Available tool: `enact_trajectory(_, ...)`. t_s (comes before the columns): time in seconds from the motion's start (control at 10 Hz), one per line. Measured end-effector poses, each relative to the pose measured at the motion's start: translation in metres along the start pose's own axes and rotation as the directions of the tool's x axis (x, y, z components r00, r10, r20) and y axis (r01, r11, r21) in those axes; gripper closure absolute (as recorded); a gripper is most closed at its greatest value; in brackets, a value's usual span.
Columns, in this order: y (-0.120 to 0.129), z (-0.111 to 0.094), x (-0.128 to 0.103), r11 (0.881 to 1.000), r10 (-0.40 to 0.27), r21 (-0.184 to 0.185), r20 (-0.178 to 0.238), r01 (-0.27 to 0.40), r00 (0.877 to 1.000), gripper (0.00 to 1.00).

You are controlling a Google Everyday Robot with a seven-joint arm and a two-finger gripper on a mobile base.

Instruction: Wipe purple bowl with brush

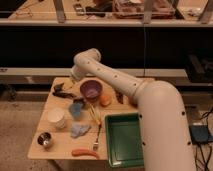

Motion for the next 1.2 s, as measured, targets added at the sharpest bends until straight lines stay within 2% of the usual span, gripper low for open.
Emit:
enact_trajectory(0.2,-0.006,0.005,0.002,0.999,-0.041,-0.009,-0.009,0.041,0.999,0.2)
enact_trajectory(0.4,-0.017,0.03,0.003,0.998,-0.053,0.018,-0.001,0.053,0.999,0.2)
enact_trajectory(0.8,-0.021,0.08,-0.007,0.998,-0.041,0.059,0.057,0.037,0.998,0.2)
enact_trajectory(1.0,-0.019,0.105,-0.022,0.996,-0.026,0.083,0.093,0.018,0.995,0.2)
enact_trajectory(1.2,-0.021,0.121,-0.028,0.995,-0.027,0.098,0.116,0.016,0.993,0.2)
